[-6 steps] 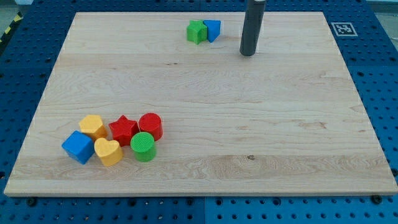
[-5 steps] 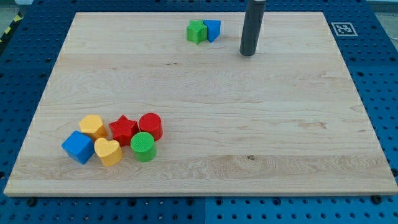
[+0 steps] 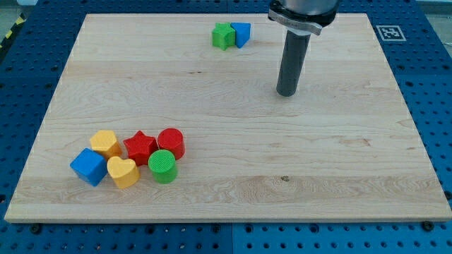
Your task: Point at the blue cube
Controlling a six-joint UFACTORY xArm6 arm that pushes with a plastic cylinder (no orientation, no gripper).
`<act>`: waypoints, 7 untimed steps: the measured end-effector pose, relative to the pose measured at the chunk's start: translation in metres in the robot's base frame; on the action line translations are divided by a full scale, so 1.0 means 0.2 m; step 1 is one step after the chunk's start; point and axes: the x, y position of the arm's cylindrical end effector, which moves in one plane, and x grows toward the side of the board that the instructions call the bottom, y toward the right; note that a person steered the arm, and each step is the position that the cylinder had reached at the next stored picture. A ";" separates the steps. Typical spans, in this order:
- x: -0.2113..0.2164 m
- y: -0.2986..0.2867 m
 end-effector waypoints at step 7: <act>0.58 -0.02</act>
